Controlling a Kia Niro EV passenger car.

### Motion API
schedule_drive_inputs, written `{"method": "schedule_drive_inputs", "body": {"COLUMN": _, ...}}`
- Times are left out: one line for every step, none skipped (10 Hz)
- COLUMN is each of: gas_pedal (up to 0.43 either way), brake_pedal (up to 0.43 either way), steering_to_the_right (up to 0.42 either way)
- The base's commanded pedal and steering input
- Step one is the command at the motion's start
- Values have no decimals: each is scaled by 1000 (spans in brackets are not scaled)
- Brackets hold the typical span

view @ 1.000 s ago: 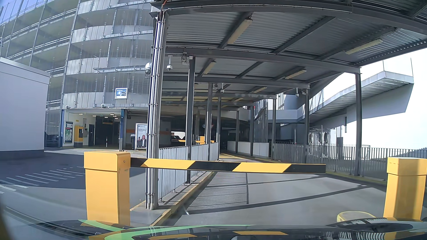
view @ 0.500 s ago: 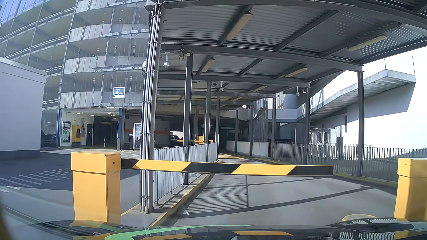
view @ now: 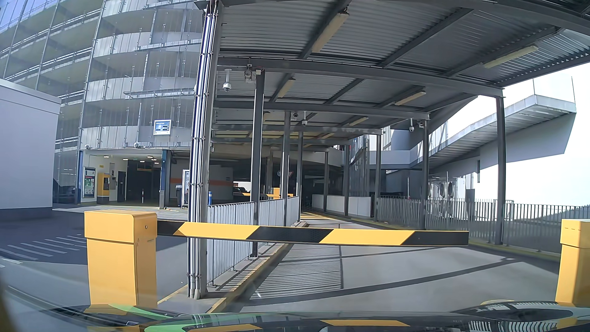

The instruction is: Follow the waypoints while adhering to traffic rules and regulations

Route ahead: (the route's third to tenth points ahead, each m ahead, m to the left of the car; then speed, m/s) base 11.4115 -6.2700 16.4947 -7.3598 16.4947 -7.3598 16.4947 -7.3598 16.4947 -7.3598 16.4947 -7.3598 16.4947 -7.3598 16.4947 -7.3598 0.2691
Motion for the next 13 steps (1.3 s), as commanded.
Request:
{"method": "schedule_drive_inputs", "body": {"gas_pedal": 0, "brake_pedal": 177, "steering_to_the_right": 53}}
{"method": "schedule_drive_inputs", "body": {"gas_pedal": 0, "brake_pedal": 177, "steering_to_the_right": 53}}
{"method": "schedule_drive_inputs", "body": {"gas_pedal": 0, "brake_pedal": 146, "steering_to_the_right": 53}}
{"method": "schedule_drive_inputs", "body": {"gas_pedal": 0, "brake_pedal": 171, "steering_to_the_right": 51}}
{"method": "schedule_drive_inputs", "body": {"gas_pedal": 0, "brake_pedal": 183, "steering_to_the_right": 50}}
{"method": "schedule_drive_inputs", "body": {"gas_pedal": 0, "brake_pedal": 201, "steering_to_the_right": 50}}
{"method": "schedule_drive_inputs", "body": {"gas_pedal": 0, "brake_pedal": 201, "steering_to_the_right": 49}}
{"method": "schedule_drive_inputs", "body": {"gas_pedal": 0, "brake_pedal": 207, "steering_to_the_right": 48}}
{"method": "schedule_drive_inputs", "body": {"gas_pedal": 0, "brake_pedal": 213, "steering_to_the_right": 48}}
{"method": "schedule_drive_inputs", "body": {"gas_pedal": 0, "brake_pedal": 213, "steering_to_the_right": 48}}
{"method": "schedule_drive_inputs", "body": {"gas_pedal": 0, "brake_pedal": 213, "steering_to_the_right": 48}}
{"method": "schedule_drive_inputs", "body": {"gas_pedal": 0, "brake_pedal": 213, "steering_to_the_right": 48}}
{"method": "schedule_drive_inputs", "body": {"gas_pedal": 0, "brake_pedal": 220, "steering_to_the_right": 48}}
